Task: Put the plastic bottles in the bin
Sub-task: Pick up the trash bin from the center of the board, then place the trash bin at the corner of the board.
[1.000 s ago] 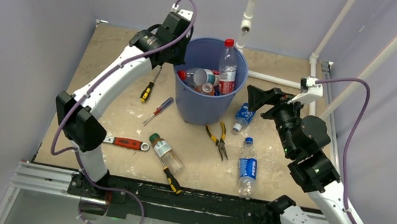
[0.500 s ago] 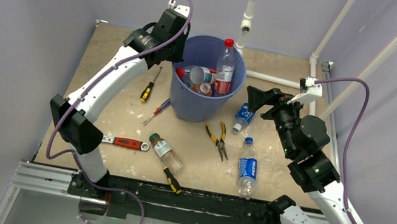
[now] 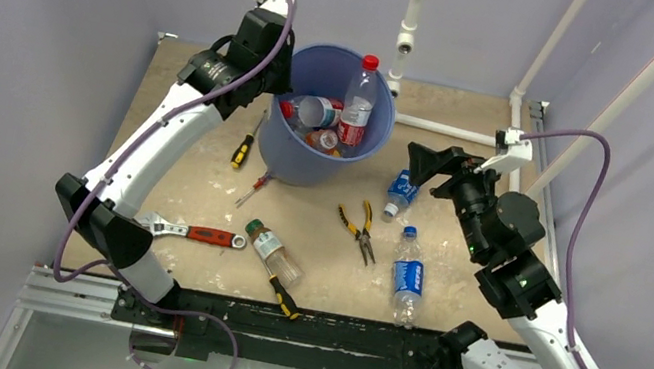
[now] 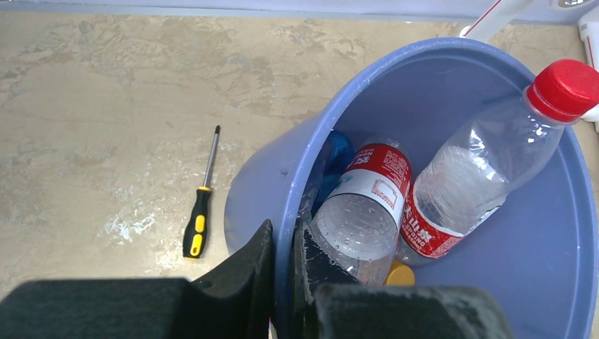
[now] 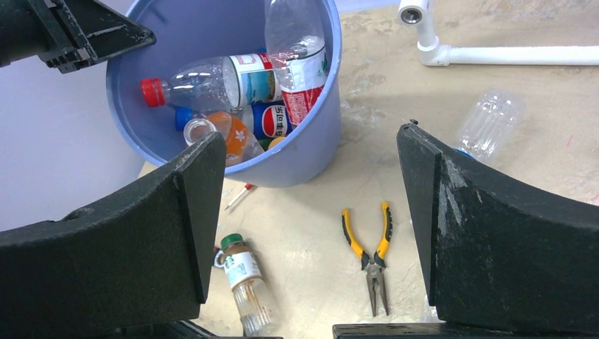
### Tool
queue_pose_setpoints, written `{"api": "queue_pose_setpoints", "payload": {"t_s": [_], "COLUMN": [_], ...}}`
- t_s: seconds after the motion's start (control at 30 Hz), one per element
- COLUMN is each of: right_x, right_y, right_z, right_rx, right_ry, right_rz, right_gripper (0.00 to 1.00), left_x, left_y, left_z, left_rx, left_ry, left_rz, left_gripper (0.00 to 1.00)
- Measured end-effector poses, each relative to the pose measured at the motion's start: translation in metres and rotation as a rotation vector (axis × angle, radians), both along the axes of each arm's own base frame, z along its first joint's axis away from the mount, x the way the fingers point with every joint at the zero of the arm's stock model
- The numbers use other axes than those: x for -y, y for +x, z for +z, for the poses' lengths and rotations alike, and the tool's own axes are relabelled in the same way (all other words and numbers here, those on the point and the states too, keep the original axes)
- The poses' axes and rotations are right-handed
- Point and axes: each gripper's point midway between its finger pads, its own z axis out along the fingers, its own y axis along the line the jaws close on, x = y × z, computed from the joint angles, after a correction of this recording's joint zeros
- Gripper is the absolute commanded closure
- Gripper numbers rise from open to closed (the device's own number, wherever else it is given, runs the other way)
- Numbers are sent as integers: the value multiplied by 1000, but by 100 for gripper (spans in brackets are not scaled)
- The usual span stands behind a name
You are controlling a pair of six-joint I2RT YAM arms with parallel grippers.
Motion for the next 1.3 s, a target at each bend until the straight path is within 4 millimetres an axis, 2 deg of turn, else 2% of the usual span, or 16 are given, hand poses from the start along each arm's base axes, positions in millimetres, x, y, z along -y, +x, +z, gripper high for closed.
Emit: {"api": "queue_pose_setpoints", "payload": {"t_s": [0.17, 0.3, 0.47, 0.67, 0.9, 0.97, 1.03, 1.1, 1.3], "right_x": [0, 0, 1, 4, 7, 7, 7, 7, 7], "right_y": [-1, -1, -1, -5, -9, -10, -10, -11, -11], "right_z": [0, -1, 0, 2, 5, 4, 3, -1, -14], "right_rx": [1, -1, -1, 4, 11, 11, 4, -2, -26], "right_ry": [1, -1, 0, 3, 9, 8, 4, -1, -17], "right_rz": [0, 0, 0, 0, 0, 1, 1, 2, 5], "right_gripper": [11, 11, 11, 11, 11, 11, 11, 11, 11], "left_x": [1, -6, -38, -93, -135, -144, -157, -172, -229], "left_y": [0, 3, 12, 14, -8, -9, -8, -6, -4], "left_z": [1, 3, 18, 58, 116, 127, 125, 112, 46], "left_rx": [3, 13, 47, 177, 392, 450, 481, 497, 471], "left_ry": [-7, -2, -34, -115, -202, -234, -258, -287, -317], "left_rz": [3, 33, 133, 325, 516, 576, 634, 699, 907], "left_gripper": [100, 100, 100, 100, 100, 100, 100, 100, 100]}}
